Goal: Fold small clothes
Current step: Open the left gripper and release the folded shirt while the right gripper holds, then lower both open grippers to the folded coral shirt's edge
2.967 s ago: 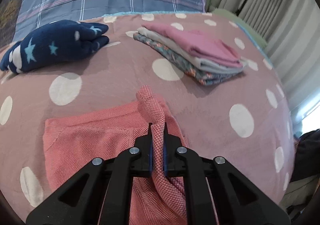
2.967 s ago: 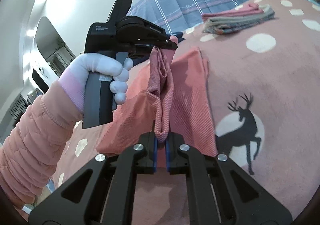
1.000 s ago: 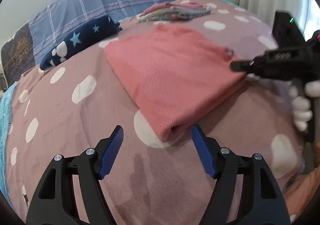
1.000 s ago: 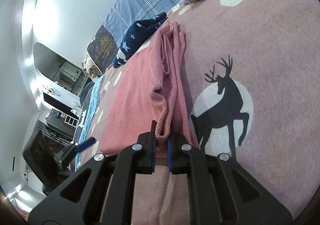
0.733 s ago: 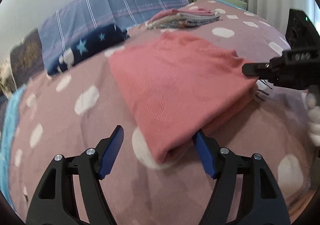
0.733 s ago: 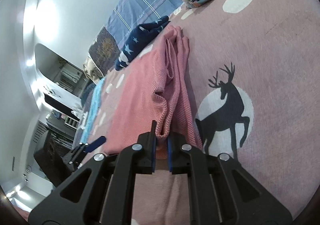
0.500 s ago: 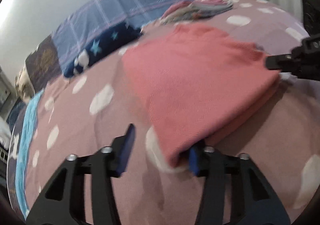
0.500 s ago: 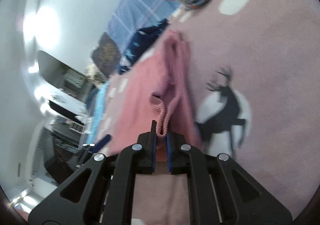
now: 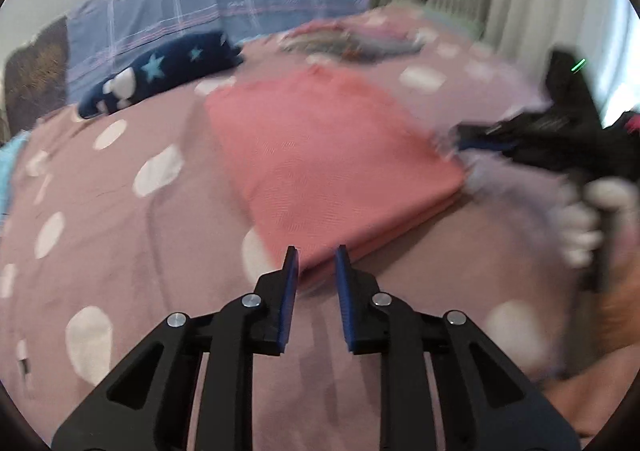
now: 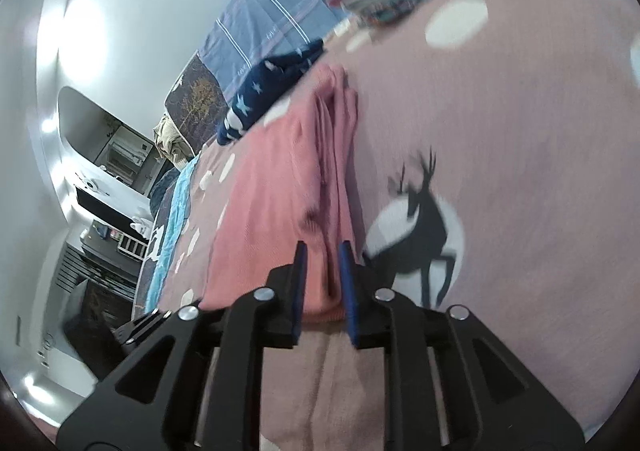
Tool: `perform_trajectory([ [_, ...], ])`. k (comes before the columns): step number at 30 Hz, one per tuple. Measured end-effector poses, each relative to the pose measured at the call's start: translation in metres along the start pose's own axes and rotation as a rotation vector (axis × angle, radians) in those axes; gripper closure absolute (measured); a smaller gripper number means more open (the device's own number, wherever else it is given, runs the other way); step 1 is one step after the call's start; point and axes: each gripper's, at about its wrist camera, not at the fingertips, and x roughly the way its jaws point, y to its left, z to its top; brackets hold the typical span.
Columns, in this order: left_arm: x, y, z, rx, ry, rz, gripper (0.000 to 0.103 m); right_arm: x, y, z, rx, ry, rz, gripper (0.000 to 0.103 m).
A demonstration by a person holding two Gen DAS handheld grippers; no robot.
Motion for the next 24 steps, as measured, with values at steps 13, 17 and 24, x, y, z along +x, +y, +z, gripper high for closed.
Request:
perform_trajectory([
  [13,0.077,0.004,0.002,-0.004,0.03,0.042,0.079,0.07,0.038,0.071,-0.203,0.097,-0.112,0.076],
  [17,0.077,0.008,0.0,-0.005,0.03,0.027,0.077,0.088,0.031,0.085,-0.16,0.115,-0.138,0.066],
  [24,0.079,0.011,0.001,-0.018,0.028,0.004,0.072,0.117,0.043,0.117,-0.22,0.097,-0.153,0.073],
])
